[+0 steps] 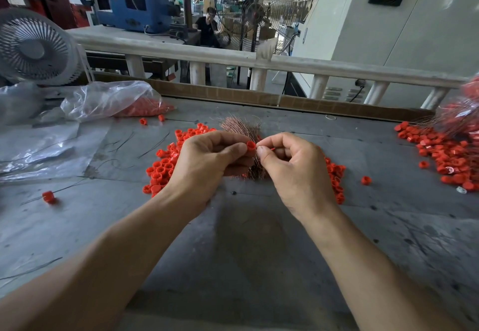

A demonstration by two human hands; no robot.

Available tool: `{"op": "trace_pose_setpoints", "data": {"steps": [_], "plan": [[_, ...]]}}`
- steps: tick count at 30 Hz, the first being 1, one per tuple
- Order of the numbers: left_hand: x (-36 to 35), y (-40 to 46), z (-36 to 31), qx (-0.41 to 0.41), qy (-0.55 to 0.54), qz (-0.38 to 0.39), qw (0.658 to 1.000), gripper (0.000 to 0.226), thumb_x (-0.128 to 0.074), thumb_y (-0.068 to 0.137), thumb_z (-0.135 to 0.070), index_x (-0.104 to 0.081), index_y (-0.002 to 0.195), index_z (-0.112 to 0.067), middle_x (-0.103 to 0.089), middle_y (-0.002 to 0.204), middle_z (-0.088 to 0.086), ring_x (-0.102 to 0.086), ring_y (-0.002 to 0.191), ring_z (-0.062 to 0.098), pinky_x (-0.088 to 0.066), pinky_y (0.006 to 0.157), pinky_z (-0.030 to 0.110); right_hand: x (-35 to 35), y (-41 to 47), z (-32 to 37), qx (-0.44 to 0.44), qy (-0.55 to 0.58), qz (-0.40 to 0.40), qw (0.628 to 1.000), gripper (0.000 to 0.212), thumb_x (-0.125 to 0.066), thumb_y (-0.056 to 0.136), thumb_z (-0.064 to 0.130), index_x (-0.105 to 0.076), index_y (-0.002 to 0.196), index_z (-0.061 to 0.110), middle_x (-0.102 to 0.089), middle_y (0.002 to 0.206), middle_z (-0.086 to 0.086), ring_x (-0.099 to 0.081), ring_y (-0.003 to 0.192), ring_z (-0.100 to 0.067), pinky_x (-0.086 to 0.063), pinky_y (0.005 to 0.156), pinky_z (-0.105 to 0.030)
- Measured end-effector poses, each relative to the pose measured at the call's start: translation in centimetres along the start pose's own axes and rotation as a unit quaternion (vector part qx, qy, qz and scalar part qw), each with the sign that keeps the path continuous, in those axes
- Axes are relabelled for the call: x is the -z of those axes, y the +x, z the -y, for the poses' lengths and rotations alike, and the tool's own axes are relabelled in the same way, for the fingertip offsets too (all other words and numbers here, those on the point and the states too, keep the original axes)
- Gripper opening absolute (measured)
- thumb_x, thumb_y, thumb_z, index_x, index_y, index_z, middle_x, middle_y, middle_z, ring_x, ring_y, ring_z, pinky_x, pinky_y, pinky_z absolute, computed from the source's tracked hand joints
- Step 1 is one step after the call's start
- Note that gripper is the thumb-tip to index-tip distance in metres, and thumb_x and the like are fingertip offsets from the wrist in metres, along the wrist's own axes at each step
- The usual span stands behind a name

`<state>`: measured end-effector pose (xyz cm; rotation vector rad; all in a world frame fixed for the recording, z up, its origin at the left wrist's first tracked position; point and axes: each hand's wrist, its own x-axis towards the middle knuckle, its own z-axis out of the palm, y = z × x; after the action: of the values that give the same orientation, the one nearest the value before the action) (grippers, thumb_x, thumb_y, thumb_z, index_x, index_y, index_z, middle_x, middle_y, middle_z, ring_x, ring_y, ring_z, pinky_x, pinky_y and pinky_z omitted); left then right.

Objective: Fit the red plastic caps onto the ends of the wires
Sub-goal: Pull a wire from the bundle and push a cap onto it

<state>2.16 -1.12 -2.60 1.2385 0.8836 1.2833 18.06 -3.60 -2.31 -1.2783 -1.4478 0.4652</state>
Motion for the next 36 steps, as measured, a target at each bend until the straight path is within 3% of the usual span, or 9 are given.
{"op": "trace_pose_setpoints", "data": {"steps": [10, 16, 20, 22, 25, 31, 36], "plan": [[0.01, 0.09, -0.07, 0.025, -0.054, 0.018, 0.998, 0.021, -0.069, 0.088, 0.000, -0.075, 0.106, -0.008, -0.078, 0.095, 0.018, -0.077, 0.090, 0.028, -0.064, 0.078, 0.033, 0.16, 0.09, 0.07, 0.013, 0.039, 0.014, 0.999, 0.014, -0.072, 0.091, 0.013, -0.073, 0.079, 0.020, -0.058, 0.054, 0.014, -0.047, 0.050, 0.000, -0.036, 0.050, -0.012], [0.02, 0.01, -0.28, 0.025, -0.041, 0.024, 0.999, 0.020, -0.066, 0.091, 0.002, -0.077, 0.102, -0.009, -0.079, 0.091, 0.014, -0.077, 0.083, 0.021, -0.061, 0.072, 0.025, 0.31, 0.08, 0.07, 0.008, 0.051, 0.027, 0.998, 0.013, -0.070, 0.092, 0.014, -0.073, 0.081, 0.021, -0.065, 0.063, 0.001, -0.051, 0.057, -0.001, -0.042, 0.054, -0.017], [0.08, 0.01, -0.29, 0.019, -0.041, 0.023, 0.999, 0.018, -0.067, 0.089, 0.001, -0.078, 0.100, -0.010, -0.078, 0.093, 0.014, -0.077, 0.084, 0.022, -0.062, 0.073, 0.027, 0.25, 0.16, -0.03, -0.007, 0.058, 0.027, 0.998, 0.015, -0.063, 0.094, 0.017, -0.072, 0.085, 0.023, -0.060, 0.059, 0.016, -0.050, 0.057, 0.002, -0.041, 0.056, -0.014], [0.02, 0.04, -0.30, 0.018, -0.048, 0.022, 0.998, 0.017, -0.069, 0.086, -0.002, -0.078, 0.099, -0.009, -0.078, 0.093, 0.015, -0.077, 0.083, 0.023, -0.062, 0.072, 0.028, 0.25, 0.22, -0.15, -0.019, 0.058, 0.027, 0.998, 0.018, -0.059, 0.096, 0.016, -0.072, 0.087, 0.024, -0.059, 0.059, 0.015, -0.049, 0.057, 0.000, -0.041, 0.055, -0.015], [0.02, 0.08, -0.36, 0.016, -0.062, 0.031, 0.997, 0.023, -0.073, 0.076, -0.011, -0.076, 0.099, -0.007, -0.078, 0.093, 0.016, -0.076, 0.082, 0.023, -0.063, 0.073, 0.030, 0.33, 0.29, -0.21, -0.041, 0.063, 0.033, 0.997, 0.023, -0.054, 0.099, 0.013, -0.072, 0.093, 0.026, -0.063, 0.065, 0.010, -0.052, 0.057, -0.001, -0.041, 0.053, -0.017], [0.08, 0.19, -0.41, 0.014, -0.061, 0.037, 0.997, 0.031, -0.072, 0.077, -0.014, -0.072, 0.105, -0.001, -0.077, 0.100, 0.018, -0.077, 0.089, 0.030, -0.065, 0.077, 0.039, 0.18, 0.23, -0.18, -0.069, 0.081, 0.041, 0.993, 0.023, -0.051, 0.102, 0.010, -0.069, 0.104, 0.025, -0.074, 0.083, -0.001, -0.059, 0.065, -0.005, -0.041, 0.053, -0.018], [0.07, -0.09, -0.63, 0.016, -0.071, 0.047, 0.996, 0.025, -0.075, 0.076, -0.017, -0.075, 0.099, -0.006, -0.076, 0.103, 0.022, -0.076, 0.092, 0.033, -0.063, 0.084, 0.046, 0.10, 0.11, -0.15, -0.068, 0.078, 0.067, 0.992, 0.022, -0.054, 0.102, 0.010, -0.069, 0.107, 0.024, -0.077, 0.086, 0.003, -0.068, 0.072, -0.003, -0.043, 0.055, -0.015]]}}
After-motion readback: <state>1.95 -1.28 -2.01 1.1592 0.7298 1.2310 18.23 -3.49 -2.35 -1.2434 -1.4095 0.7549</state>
